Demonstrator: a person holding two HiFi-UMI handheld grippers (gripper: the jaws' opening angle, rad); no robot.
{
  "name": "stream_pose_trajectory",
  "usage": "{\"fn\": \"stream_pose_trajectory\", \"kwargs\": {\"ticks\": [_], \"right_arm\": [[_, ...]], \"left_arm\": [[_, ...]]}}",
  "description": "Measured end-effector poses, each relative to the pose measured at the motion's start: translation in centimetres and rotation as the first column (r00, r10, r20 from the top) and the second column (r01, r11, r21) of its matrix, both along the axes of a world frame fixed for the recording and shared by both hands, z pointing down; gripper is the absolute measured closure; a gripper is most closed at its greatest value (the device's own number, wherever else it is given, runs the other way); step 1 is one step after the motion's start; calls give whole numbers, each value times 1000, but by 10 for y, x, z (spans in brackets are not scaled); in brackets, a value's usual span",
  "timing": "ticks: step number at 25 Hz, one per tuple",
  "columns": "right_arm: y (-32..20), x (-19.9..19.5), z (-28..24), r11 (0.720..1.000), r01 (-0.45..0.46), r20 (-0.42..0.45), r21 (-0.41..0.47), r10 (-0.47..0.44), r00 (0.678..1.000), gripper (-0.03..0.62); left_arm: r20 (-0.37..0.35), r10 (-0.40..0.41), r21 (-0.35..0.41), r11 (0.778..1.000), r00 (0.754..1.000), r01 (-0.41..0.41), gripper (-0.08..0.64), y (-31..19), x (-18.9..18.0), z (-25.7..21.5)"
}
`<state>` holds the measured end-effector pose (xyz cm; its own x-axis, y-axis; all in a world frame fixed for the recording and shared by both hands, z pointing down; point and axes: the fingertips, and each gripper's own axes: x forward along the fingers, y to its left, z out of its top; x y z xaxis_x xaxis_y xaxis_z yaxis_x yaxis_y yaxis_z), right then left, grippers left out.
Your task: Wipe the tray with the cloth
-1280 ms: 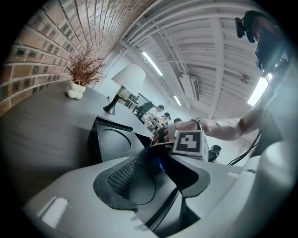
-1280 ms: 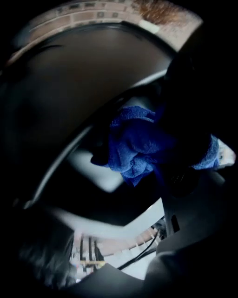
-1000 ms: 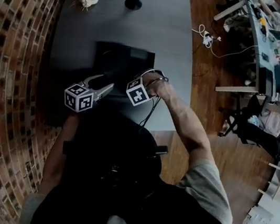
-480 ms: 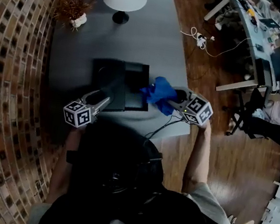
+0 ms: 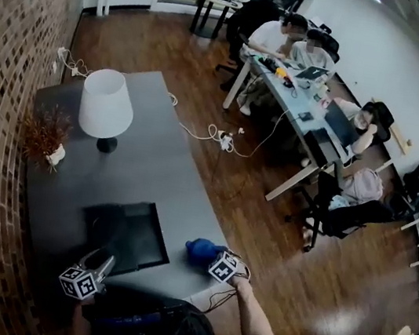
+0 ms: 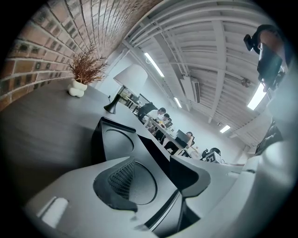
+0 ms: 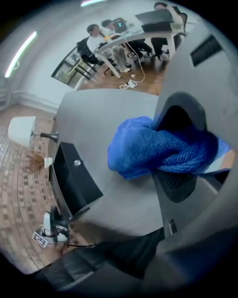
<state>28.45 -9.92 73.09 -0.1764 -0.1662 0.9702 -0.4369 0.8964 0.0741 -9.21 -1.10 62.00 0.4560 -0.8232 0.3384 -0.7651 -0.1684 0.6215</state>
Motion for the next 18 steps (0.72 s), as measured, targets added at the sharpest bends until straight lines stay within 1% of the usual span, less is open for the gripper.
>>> {"fn": "stream_pose_trajectory", "kwargs": {"ticks": [3, 5, 6, 7, 8, 9, 10, 11, 12, 13, 14, 15, 16, 17, 18], "right_arm": [[-15, 2, -46, 999, 13, 4, 30, -13, 1000, 295], [-29, 3, -83, 997, 33, 22, 73, -34, 999, 295], [-36, -2, -101, 994, 34, 57, 101, -40, 998, 295], [-43, -13, -119, 992, 18, 125, 128, -35, 992, 295], [-50, -30, -135, 989, -15, 230, 145, -19, 973, 295], [-54, -50, -150, 988, -62, 366, 138, 8, 930, 296], [-56, -73, -161, 989, -112, 509, 96, 48, 859, 296], [-54, -94, -169, 989, -148, 630, 28, 97, 771, 296], [-51, -112, -173, 987, -157, 710, -44, 142, 690, 296], [-49, -128, -175, 985, -142, 753, -100, 168, 636, 296], [-47, -142, -174, 984, -116, 766, -138, 181, 617, 295], [-45, -154, -165, 982, -95, 756, -166, 188, 627, 295], [-40, -166, -151, 978, -79, 735, -191, 196, 649, 295], [-32, -177, -134, 973, -66, 714, -221, 208, 668, 295], [-23, -187, -118, 964, -60, 697, -258, 229, 679, 295]], "left_arm": [[-10, -9, 23, 1000, 1000, 9, 328, -3, -3, -5], [-20, -45, 57, 997, 999, 46, 328, -7, -13, -13], [-23, -67, 71, 995, 997, 69, 327, -7, -19, -17], [-23, -88, 79, 993, 996, 90, 310, -7, -27, -18], [-22, -109, 81, 991, 994, 110, 311, -5, -35, -18], [-23, -128, 79, 988, 991, 130, 310, -2, -41, -16], [-29, -147, 74, 986, 989, 149, 301, 2, -46, -12], [-36, -162, 68, 984, 986, 164, 298, 5, -50, -8], [-49, -171, 67, 982, 984, 174, 298, 4, -53, -3], [-68, -173, 75, 981, 982, 178, 291, -2, -52, -3], [-86, -173, 85, 980, 981, 180, 282, -12, -50, -9], [-91, -174, 88, 979, 980, 182, 281, -21, -49, -18], [-89, -179, 84, 979, 980, 186, 281, -25, -50, -24], [-90, -182, 75, 979, 979, 189, 278, -24, -50, -24], [-95, -184, 60, 980, 978, 190, 270, -19, -50, -18]]}}
